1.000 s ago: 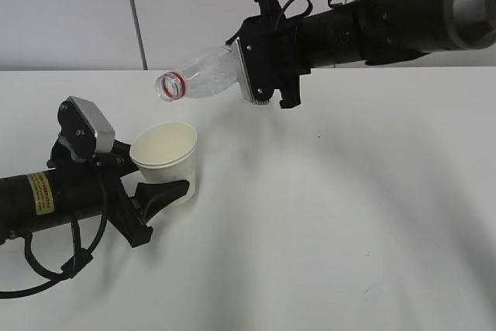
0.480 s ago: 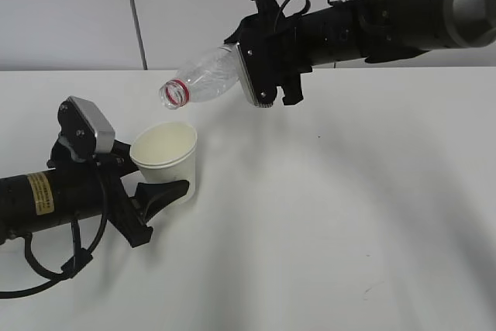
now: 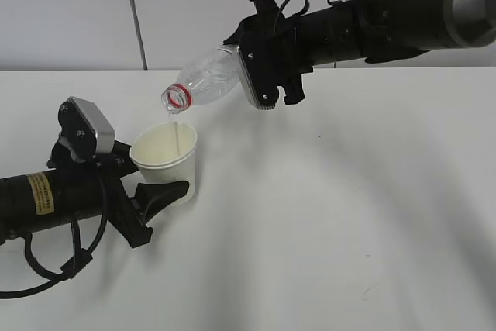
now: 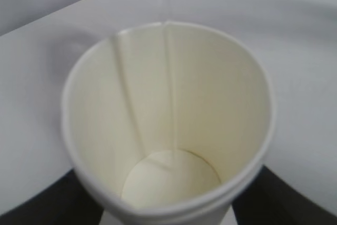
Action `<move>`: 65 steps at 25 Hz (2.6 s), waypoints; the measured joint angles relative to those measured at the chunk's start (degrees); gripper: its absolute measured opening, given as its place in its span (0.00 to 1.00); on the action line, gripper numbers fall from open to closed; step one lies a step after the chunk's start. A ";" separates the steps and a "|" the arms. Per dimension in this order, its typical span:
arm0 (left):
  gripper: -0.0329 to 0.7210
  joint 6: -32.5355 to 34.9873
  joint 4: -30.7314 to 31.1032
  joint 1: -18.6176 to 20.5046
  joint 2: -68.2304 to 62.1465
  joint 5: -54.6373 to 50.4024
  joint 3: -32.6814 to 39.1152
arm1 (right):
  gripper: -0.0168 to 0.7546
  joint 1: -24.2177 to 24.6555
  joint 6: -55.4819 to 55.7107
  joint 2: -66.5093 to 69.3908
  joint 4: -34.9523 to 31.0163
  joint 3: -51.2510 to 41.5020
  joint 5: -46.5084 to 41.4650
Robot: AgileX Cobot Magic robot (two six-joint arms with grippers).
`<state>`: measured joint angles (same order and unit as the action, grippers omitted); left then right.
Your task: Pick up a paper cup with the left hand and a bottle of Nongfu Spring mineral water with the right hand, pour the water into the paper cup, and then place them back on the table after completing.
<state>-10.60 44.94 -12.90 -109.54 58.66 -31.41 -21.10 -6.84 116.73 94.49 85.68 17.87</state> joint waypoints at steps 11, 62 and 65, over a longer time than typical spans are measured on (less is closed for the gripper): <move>0.61 0.00 0.17 0.00 0.00 0.00 0.00 | 0.54 0.00 -1.27 0.00 0.10 0.00 0.00; 0.61 0.00 4.13 0.00 -0.05 -0.62 0.00 | 0.54 -0.05 -6.69 0.00 0.10 0.00 -0.70; 0.61 0.00 4.13 0.00 -0.10 -0.69 0.00 | 0.53 -0.05 -6.69 0.00 1.07 0.14 -0.70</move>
<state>-10.60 49.07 -12.90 -109.64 57.98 -31.41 -21.15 -13.53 116.73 95.56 85.82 17.17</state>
